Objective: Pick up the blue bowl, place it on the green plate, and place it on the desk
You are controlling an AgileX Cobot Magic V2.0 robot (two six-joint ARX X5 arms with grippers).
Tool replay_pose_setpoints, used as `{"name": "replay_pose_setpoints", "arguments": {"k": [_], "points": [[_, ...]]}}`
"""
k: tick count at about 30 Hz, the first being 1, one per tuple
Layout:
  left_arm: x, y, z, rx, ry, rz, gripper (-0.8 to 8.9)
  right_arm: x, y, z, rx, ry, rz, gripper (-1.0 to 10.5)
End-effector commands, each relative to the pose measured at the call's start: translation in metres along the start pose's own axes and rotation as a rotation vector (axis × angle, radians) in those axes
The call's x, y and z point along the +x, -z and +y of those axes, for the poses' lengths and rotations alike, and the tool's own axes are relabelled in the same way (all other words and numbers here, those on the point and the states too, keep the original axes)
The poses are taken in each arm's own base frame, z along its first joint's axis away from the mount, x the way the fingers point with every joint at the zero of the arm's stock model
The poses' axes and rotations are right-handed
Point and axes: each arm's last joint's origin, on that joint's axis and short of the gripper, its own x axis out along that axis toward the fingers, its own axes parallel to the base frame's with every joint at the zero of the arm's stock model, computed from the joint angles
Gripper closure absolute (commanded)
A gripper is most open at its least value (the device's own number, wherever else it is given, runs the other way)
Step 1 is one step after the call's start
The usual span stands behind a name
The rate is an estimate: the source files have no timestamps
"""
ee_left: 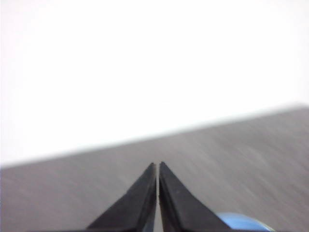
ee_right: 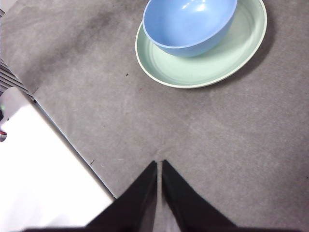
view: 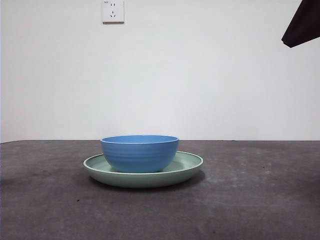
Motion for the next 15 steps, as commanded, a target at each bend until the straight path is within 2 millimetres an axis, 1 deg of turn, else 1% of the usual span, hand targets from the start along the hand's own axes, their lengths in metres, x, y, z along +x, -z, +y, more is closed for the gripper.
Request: {"name": "replay_pose_setpoints", "arguments": {"k": [1, 3, 7, 12, 15], "points": [[-0.015, 0.012, 0.007, 0.039, -0.086, -0.073, 8.05, 0.0, -0.002, 0.001, -0.017, -0.009, -0.007, 9.4], [-0.025, 0.028, 0.011, 0.051, -0.138, -0.073, 8.05, 0.0, -0.002, 0.001, -0.017, -0.009, -0.007, 9.4], [-0.037, 0.062, 0.015, 0.055, -0.212, -0.054, 8.05, 0.0, -0.002, 0.001, -0.017, -0.009, -0.007, 9.4], [-0.043, 0.102, 0.016, 0.048, -0.246, -0.012, 8.05, 0.0, -0.002, 0.001, -0.017, -0.009, -0.007, 9.4], [-0.045, 0.118, 0.016, 0.041, -0.25, 0.018, 8.05, 0.0, -0.002, 0.001, -0.017, -0.009, -0.007, 9.4]]}}
